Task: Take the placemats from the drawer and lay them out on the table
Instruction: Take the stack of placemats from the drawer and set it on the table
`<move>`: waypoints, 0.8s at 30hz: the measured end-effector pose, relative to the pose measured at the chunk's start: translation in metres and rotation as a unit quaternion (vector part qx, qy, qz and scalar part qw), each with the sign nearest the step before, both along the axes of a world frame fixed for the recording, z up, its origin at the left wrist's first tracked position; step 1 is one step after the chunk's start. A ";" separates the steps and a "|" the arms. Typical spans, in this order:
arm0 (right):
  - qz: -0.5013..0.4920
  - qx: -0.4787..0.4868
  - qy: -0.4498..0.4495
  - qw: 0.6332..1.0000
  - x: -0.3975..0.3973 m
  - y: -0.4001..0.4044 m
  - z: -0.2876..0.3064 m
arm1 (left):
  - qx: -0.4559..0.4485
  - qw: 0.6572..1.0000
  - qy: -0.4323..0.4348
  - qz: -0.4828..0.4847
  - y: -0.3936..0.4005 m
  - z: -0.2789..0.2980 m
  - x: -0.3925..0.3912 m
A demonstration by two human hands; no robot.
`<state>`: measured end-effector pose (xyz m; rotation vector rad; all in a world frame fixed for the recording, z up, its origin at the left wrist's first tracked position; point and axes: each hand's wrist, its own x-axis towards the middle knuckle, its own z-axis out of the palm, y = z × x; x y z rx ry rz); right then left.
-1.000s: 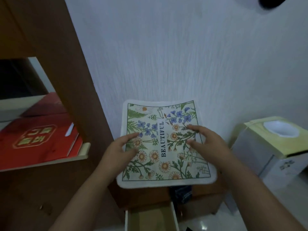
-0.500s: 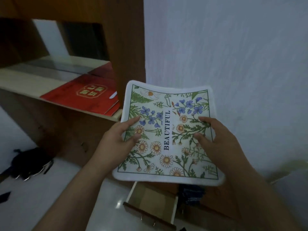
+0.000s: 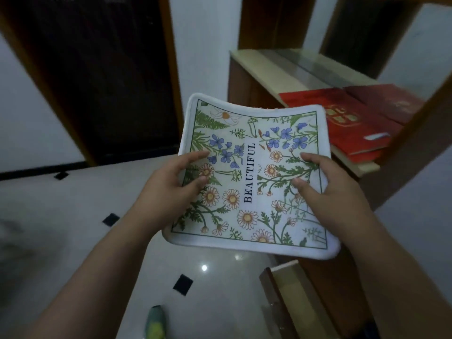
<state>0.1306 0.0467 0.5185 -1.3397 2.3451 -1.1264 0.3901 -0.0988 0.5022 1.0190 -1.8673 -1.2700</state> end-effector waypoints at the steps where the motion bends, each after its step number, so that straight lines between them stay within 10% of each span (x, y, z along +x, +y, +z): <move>1: 0.027 0.003 0.004 1.000 0.015 -0.021 0.000 | 0.001 1.000 0.003 0.023 -0.007 -0.002 0.023; 24: 0.419 0.043 0.004 0.907 0.504 -0.432 -0.029 | -0.012 0.883 -0.140 0.447 -0.174 -0.022 0.515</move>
